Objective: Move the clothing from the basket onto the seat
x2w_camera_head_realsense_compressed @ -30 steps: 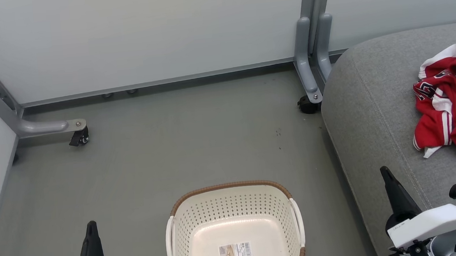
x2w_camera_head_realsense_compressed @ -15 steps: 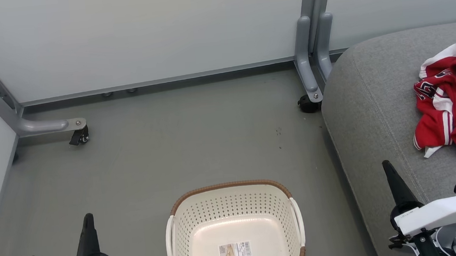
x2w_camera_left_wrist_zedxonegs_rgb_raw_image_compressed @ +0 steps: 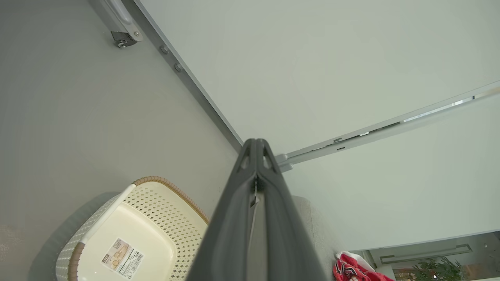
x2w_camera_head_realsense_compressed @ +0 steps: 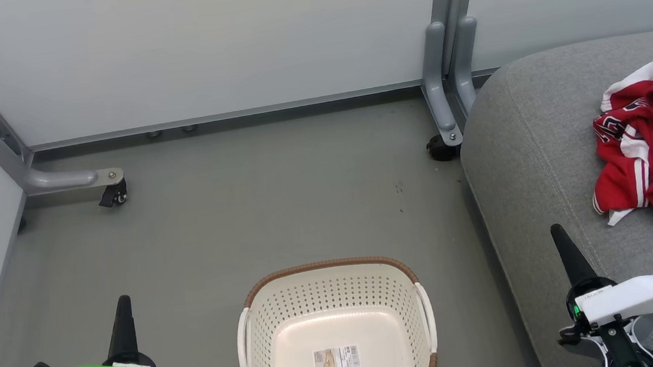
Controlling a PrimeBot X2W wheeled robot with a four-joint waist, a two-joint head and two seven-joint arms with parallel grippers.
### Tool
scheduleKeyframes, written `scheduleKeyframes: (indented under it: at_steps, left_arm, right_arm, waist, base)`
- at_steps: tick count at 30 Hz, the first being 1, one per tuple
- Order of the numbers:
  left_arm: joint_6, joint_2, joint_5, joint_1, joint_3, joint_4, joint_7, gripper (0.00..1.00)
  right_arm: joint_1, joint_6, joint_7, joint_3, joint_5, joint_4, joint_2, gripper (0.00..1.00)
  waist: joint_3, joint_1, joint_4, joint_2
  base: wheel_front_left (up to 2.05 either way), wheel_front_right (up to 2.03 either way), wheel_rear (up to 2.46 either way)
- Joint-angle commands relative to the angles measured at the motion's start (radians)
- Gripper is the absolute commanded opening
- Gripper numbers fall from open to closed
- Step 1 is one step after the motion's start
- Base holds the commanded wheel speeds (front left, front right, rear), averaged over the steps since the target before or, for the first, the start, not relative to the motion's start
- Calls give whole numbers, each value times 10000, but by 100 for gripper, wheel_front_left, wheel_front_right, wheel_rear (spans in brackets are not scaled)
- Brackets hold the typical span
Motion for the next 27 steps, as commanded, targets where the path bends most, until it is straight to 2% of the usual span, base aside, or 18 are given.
scheduleKeyframes:
  at_steps: [1, 27]
  left_arm:
    - [-74, 30, -279, -271, 73, -94, 67, 0]
    - [-181, -13, -2680, -664, 308, -70, 687, 0]
  right_arm:
    - [-245, 3, 57, -47, 271, -7, -67, 0]
    - [-769, 5, 407, -349, 2688, 580, -39, 0]
  waist:
    - [2, 0, 1, 0]
    - [48, 0, 18, 0]
  base:
    - [0, 0, 0]
    - [0, 0, 0]
